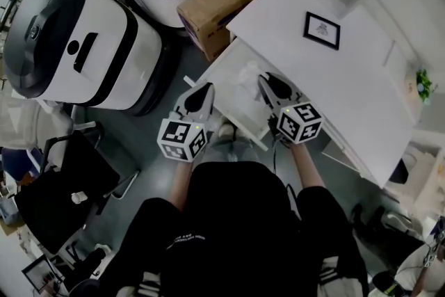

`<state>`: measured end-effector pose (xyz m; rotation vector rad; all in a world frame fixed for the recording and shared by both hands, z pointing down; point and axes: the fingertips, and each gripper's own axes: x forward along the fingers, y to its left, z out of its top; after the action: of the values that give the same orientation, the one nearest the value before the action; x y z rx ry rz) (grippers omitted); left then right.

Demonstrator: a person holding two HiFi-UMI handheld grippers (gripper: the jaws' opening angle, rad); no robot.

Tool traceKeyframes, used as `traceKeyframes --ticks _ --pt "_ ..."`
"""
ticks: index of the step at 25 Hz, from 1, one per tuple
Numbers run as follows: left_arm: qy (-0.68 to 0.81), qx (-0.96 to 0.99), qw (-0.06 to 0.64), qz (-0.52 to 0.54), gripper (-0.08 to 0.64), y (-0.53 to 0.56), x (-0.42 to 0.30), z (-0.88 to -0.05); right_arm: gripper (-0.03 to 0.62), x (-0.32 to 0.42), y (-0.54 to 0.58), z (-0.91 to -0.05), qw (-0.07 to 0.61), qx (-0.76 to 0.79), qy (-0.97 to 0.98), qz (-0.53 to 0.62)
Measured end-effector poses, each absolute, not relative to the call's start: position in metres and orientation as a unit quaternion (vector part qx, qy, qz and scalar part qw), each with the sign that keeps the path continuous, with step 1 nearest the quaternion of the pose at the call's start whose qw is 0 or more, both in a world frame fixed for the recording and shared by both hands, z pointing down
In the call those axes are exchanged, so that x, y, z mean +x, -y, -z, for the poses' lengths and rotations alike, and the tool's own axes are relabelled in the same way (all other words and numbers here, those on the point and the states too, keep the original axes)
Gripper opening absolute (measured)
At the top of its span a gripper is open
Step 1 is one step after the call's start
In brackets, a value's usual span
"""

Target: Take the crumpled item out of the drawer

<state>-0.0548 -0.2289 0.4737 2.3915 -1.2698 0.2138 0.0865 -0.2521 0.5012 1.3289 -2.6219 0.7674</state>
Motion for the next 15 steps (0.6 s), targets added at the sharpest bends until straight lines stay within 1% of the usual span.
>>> traceKeyframes --ticks 15 --pt "0.481 0.864 0.143 -0.036 -0.002 0.227 -0.075 -0.415 0.058 0.108 0.243 -0.408 -0.027 0.461 0.87 -0.175"
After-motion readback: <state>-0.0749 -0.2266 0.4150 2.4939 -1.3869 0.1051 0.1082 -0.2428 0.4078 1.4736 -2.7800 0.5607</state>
